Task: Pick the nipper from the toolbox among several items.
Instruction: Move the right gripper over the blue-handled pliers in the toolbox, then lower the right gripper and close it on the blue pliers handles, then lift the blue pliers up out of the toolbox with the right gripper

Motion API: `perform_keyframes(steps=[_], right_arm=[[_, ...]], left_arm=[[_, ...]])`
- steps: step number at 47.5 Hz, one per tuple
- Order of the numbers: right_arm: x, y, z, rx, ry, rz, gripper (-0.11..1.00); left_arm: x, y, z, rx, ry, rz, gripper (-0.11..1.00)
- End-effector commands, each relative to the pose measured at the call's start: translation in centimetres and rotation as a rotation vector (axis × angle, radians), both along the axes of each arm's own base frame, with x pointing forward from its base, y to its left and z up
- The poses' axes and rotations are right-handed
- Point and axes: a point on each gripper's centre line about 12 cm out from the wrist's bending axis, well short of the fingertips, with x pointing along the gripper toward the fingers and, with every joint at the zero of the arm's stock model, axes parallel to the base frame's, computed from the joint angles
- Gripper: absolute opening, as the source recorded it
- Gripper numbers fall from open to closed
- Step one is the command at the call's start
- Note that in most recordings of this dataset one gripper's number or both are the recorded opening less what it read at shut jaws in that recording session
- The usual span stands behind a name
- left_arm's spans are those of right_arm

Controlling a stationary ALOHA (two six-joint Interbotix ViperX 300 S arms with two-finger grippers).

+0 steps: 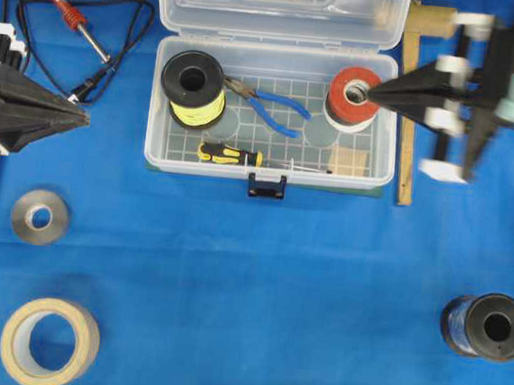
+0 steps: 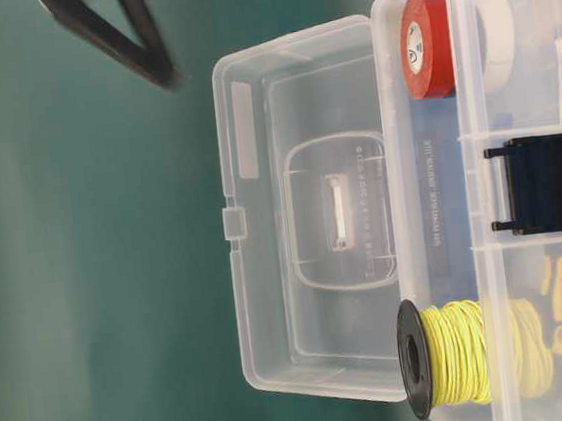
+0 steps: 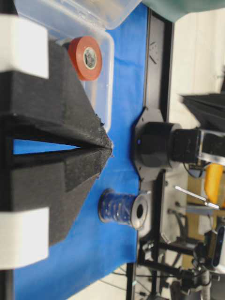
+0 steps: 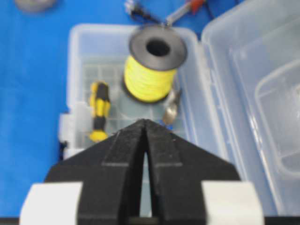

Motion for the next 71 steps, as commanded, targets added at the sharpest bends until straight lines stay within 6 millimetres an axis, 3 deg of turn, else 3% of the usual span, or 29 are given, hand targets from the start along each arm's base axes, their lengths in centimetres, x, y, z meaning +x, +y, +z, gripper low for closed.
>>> perform_keyframes(steps=[1,5,12,15,24,32,51,55,62,71], right_arm=[[2.6,-1.2,-0.7,0.022,0.083,-0.02,0.04],[4.6,-1.7,-2.0,0.044,0.182,-0.022,0.2],[7.8,-2.6,-4.5,0.066,0.315,-0.025,0.64],[8.8,-3.2,-5.8,0.074,0.358,-0.032,0.7],[11.0,-4.9,-10.3,0.097,0.455,-0.053,0.64],[11.8,-5.8,-13.1,0.111,0.505,-0.066,0.64],[12.0,-6.8,-16.3,0.115,0.542,-0.076,0.62],[11.9,-6.7,-17.0,0.114,0.56,-0.07,0.51],[11.9,-6.3,-17.4,0.115,0.571,-0.062,0.13],[11.9,-6.2,-15.4,0.113,0.527,-0.07,0.13]], left_arm=[[0.2,0.0,0.9,-0.005,-0.026,-0.001,0.0],[0.2,0.0,0.9,-0.005,-0.026,-0.001,0.0],[0.2,0.0,0.9,-0.005,-0.026,-0.001,0.0],[0.2,0.0,0.8,-0.003,-0.026,-0.001,0.0],[0.3,0.0,0.7,-0.006,-0.021,-0.002,0.0],[0.4,0.0,0.6,-0.006,-0.014,-0.001,0.0],[0.6,0.0,0.2,-0.006,0.0,-0.002,0.0],[0.6,0.0,0.3,-0.006,-0.002,-0.001,0.0],[0.6,0.0,0.3,-0.006,-0.003,-0.002,0.0],[0.6,0.0,0.3,-0.006,-0.002,-0.001,0.0]])
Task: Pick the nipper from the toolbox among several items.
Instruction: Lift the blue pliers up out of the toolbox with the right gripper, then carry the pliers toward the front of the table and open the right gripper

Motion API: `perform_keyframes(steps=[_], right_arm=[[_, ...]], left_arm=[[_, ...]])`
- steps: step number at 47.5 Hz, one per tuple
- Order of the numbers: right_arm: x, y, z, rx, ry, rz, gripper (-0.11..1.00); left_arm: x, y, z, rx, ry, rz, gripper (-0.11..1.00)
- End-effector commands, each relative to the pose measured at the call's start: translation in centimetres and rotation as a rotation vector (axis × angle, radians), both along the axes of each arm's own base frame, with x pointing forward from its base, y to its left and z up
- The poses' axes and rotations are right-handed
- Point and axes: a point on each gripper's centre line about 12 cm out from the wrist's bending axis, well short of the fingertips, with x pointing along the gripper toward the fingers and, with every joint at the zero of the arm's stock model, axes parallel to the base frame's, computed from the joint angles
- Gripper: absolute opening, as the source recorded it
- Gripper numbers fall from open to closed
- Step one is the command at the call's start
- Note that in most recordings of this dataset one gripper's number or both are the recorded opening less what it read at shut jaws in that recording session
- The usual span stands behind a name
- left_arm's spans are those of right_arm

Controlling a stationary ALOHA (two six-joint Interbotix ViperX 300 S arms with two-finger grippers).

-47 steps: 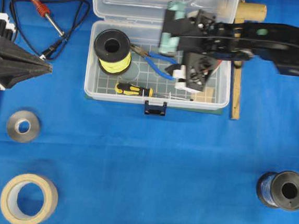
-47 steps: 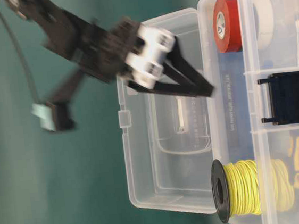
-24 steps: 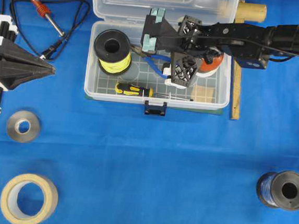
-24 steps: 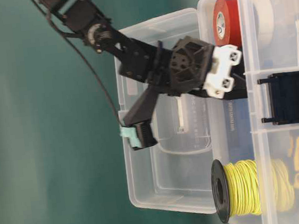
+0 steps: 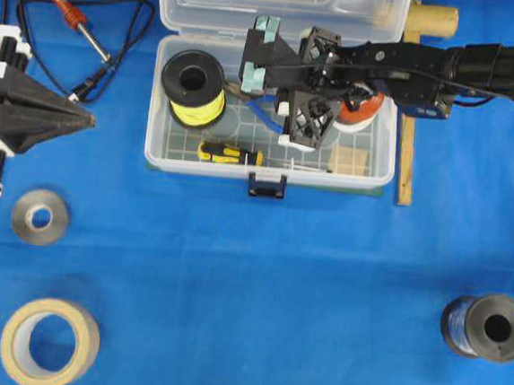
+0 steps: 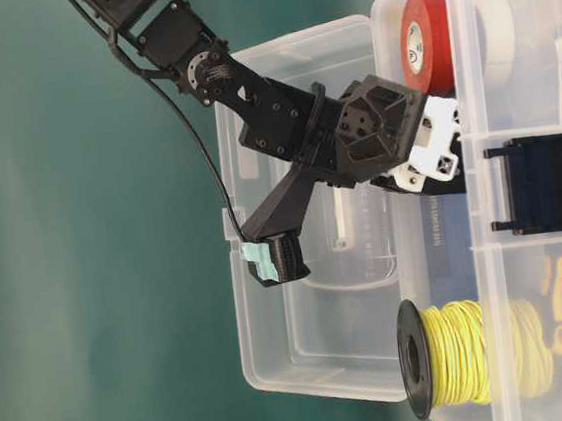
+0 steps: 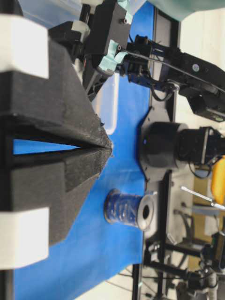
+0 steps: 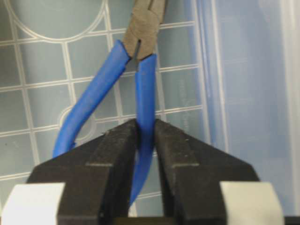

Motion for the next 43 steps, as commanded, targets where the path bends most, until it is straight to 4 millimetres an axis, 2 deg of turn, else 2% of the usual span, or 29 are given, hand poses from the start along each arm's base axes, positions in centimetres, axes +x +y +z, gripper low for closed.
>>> perform_keyframes(steps=[1,15,24,30,35,43], right_arm=[[0.3,0.3,2.8,-0.012,-0.061,-0.001,0.13],[-1.3,0.7,11.0,-0.049,-0.2,-0.007,0.13],[-2.8,1.7,14.4,-0.061,-0.26,0.002,0.13],[-3.1,4.8,15.8,-0.046,-0.305,0.06,0.13],[-2.9,7.7,15.7,-0.011,-0.327,0.099,0.13],[-2.4,14.1,15.3,0.07,-0.384,0.184,0.13]], left_arm=[[0.2,0.0,0.7,-0.003,-0.021,0.001,0.0],[0.2,0.0,0.7,-0.005,-0.021,0.001,0.0],[0.2,0.0,0.8,-0.005,-0.023,0.001,0.0],[0.2,0.0,0.7,-0.005,-0.021,-0.001,0.0],[0.2,0.0,0.7,-0.005,-0.021,0.001,0.0],[0.2,0.0,0.8,-0.005,-0.023,0.0,0.0]])
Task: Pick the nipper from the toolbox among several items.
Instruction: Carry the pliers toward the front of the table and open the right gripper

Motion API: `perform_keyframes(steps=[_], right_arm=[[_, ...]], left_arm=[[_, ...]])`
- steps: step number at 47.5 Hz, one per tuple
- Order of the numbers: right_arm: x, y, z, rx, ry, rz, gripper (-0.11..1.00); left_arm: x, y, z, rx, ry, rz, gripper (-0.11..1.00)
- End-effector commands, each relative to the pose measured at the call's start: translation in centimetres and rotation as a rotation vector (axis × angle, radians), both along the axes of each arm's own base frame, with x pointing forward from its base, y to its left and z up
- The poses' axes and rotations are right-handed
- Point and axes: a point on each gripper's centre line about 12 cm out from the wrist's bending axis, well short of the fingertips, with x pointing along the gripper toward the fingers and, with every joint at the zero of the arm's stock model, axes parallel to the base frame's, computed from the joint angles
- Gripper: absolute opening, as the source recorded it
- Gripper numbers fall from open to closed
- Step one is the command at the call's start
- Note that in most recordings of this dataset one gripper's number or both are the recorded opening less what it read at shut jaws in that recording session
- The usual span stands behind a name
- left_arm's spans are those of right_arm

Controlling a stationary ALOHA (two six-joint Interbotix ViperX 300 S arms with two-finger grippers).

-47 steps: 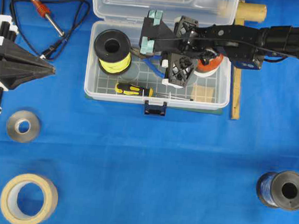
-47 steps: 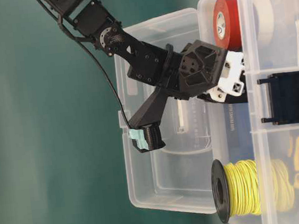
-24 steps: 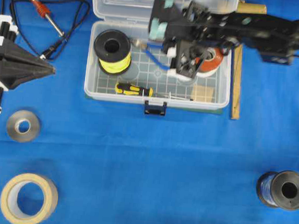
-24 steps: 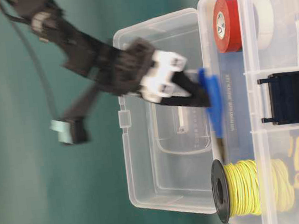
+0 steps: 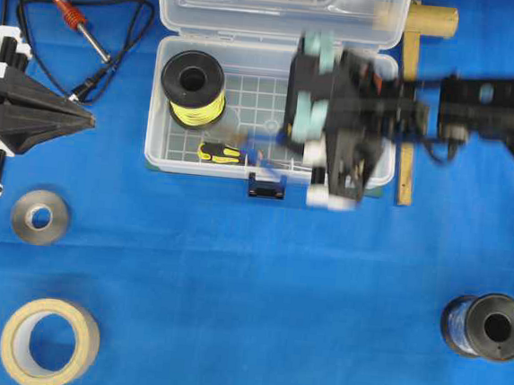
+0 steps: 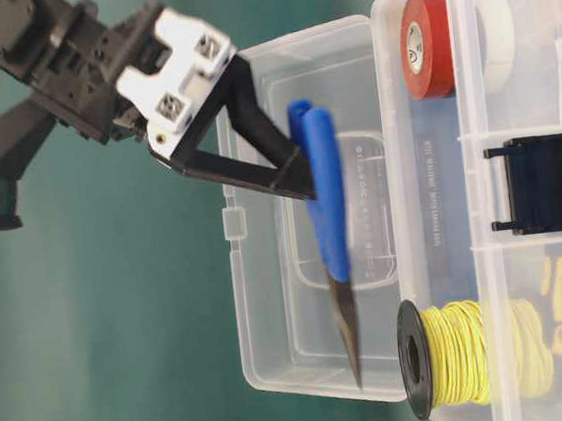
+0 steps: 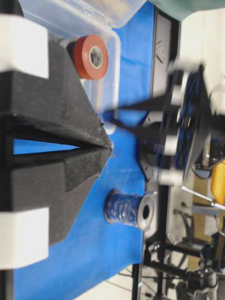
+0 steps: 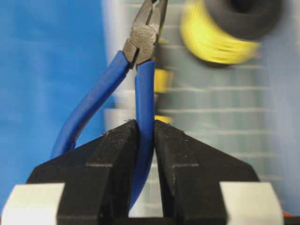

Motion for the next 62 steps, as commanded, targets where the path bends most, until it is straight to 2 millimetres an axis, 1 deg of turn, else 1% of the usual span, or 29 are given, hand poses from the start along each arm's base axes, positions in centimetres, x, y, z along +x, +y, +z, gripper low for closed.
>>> perform_keyframes(steps=[1,2,6,11,12,21,26,32,37,48,49,51,55,60,62], right_arm=[[0.2,3.0,1.3,0.025,-0.077,0.055,0.13],[0.3,3.9,1.0,0.034,-0.082,0.071,0.13],[0.7,5.9,-0.2,0.066,-0.085,0.093,0.13],[1.4,7.7,-2.7,0.102,-0.046,0.1,0.13],[1.5,8.2,-3.5,0.111,-0.032,0.1,0.13],[2.4,9.6,-8.3,0.145,0.046,0.081,0.13],[2.7,10.0,-10.4,0.151,0.067,0.077,0.13],[2.8,10.1,-11.9,0.155,0.093,0.07,0.13],[2.4,10.1,-12.9,0.156,0.123,0.06,0.13],[2.0,9.7,-13.2,0.152,0.166,0.047,0.14],[2.0,9.6,-13.2,0.152,0.169,0.045,0.15],[1.9,9.5,-13.0,0.149,0.17,0.045,0.24],[1.8,9.4,-11.8,0.148,0.151,0.049,0.49],[1.5,9.3,-9.2,0.146,0.102,0.06,0.78],[1.4,9.3,-7.8,0.144,0.074,0.066,0.81]], left_arm=[[0.2,0.0,0.7,-0.001,-0.021,0.001,0.0],[0.2,0.0,0.7,-0.001,-0.021,0.001,0.0],[0.2,0.0,0.8,-0.001,-0.023,0.001,0.0],[0.2,0.0,0.7,-0.001,-0.02,0.001,0.0],[0.2,0.0,0.7,-0.001,-0.021,0.001,0.0],[0.2,0.0,0.6,-0.001,-0.018,0.002,0.0],[0.2,0.1,0.5,-0.001,-0.017,0.005,0.0],[0.2,0.1,0.4,-0.001,-0.012,0.005,0.0],[0.2,0.1,0.3,-0.001,-0.008,0.007,0.0],[0.1,0.1,0.4,-0.001,-0.012,0.007,0.0],[0.1,0.1,0.4,-0.001,-0.011,0.005,0.0],[0.1,0.1,0.5,-0.002,-0.012,0.005,0.0],[0.1,0.1,0.5,-0.002,-0.012,0.005,0.0],[0.1,0.1,0.4,-0.001,-0.011,0.007,0.0],[0.1,0.1,0.5,-0.001,-0.012,0.007,0.0]])
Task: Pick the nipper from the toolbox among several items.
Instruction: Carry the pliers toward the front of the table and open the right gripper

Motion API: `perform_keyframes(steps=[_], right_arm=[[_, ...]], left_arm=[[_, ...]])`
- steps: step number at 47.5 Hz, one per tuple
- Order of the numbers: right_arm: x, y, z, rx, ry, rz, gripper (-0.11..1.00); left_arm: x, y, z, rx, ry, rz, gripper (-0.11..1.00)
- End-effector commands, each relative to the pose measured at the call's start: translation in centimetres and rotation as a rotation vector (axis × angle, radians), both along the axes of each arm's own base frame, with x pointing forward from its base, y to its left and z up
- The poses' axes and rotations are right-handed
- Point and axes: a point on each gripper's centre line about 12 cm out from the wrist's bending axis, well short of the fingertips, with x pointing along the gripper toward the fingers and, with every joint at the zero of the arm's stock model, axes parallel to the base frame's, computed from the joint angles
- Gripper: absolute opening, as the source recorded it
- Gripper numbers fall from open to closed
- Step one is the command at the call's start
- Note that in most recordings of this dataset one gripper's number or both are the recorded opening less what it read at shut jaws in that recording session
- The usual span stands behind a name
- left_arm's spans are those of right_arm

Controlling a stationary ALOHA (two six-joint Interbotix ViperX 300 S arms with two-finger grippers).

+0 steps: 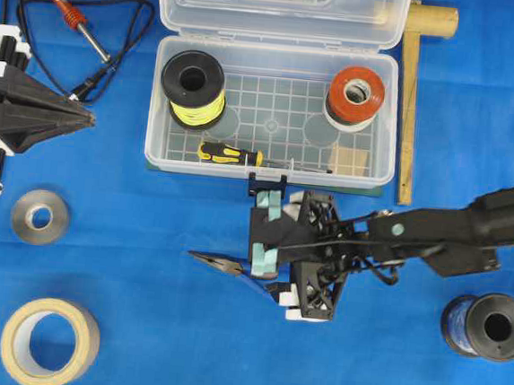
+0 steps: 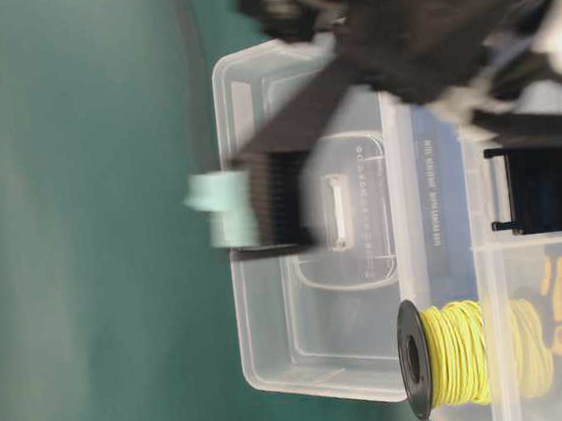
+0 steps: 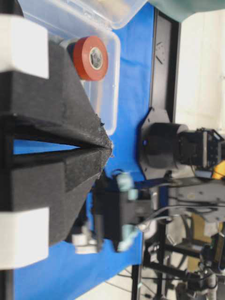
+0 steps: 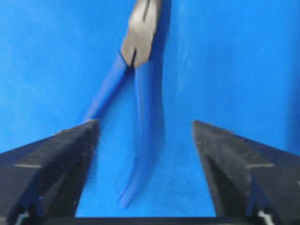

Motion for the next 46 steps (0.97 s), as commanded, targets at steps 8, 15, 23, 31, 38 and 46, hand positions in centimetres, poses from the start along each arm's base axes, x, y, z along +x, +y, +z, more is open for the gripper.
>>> perform_keyframes(steps=[8,15,23,31,38,46], right_arm=[[-1.8,-0.7,9.5,-0.038,-0.17,0.037,0.75],[-4.5,-2.2,12.9,-0.118,-0.208,0.05,0.75],[-8.7,-3.9,14.6,-0.146,-0.263,0.037,0.75],[-13.0,-4.8,15.5,-0.125,-0.37,0.027,0.75],[-16.4,-5.7,15.3,-0.111,-0.467,0.011,0.75],[-19.6,-7.0,13.8,-0.109,-0.541,-0.032,0.75]], left_arm=[[0.1,0.1,0.4,-0.001,-0.012,0.004,0.0],[0.1,0.1,0.5,-0.001,-0.014,0.004,0.0],[0.1,0.1,0.3,-0.003,-0.011,0.004,0.0],[0.0,0.0,0.3,-0.001,-0.011,0.002,0.0],[0.0,0.1,0.2,-0.001,-0.008,0.004,0.0],[0.0,0.1,0.0,-0.001,-0.003,0.004,0.0]])
